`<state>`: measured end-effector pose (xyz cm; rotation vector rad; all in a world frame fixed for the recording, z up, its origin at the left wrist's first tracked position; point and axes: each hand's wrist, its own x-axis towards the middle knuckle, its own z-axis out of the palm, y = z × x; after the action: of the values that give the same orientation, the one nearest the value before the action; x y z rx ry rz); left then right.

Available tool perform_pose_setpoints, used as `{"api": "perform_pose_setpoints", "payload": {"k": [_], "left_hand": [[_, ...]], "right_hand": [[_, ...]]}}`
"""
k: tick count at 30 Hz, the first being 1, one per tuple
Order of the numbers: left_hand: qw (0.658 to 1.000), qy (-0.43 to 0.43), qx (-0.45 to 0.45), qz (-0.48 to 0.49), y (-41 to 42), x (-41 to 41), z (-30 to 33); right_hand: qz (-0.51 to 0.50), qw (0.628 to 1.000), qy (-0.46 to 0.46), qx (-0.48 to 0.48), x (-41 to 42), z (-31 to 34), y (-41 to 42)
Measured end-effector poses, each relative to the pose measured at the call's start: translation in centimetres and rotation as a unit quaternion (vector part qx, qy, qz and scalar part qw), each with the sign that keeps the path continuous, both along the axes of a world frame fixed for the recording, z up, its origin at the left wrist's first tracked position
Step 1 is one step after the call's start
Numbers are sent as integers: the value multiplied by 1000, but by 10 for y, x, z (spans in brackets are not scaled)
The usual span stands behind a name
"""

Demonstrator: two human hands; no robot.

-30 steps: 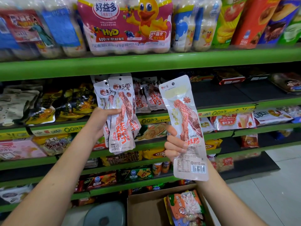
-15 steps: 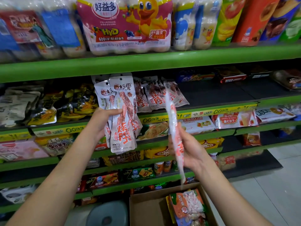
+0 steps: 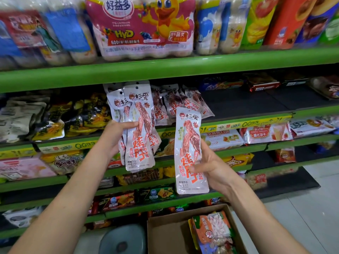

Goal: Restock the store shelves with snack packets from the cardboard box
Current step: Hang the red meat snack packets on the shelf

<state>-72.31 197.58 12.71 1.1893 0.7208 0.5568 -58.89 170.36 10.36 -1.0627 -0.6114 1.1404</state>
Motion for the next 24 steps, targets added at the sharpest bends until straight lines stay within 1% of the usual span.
{"api": "perform_pose_setpoints", "payload": {"k": [4, 6, 9, 13, 16, 19, 24], "left_hand": [[1000, -2, 5, -5, 1, 0, -1], [1000, -4, 5, -6, 1, 0, -1], [1000, -7, 5, -9, 2, 0, -1], [1000, -8, 5, -8, 2, 0, -1], [1000, -9, 17, -11, 1, 0, -1], [1000, -9, 19, -17, 0, 0, -1], [999, -10, 27, -17, -3, -2, 3]], "right_hand": [[-14, 1000, -9, -24, 0, 0, 0], [-25, 999, 1, -40, 1, 0, -1], [-62, 996, 1, -59, 4, -1, -4], [-132, 988, -41, -71, 16, 3, -3], [-150, 981, -98, -74, 36, 12, 4], [-175, 966, -162, -103, 64, 23, 23], [-211, 940, -231, -134, 106, 50, 71]]}}
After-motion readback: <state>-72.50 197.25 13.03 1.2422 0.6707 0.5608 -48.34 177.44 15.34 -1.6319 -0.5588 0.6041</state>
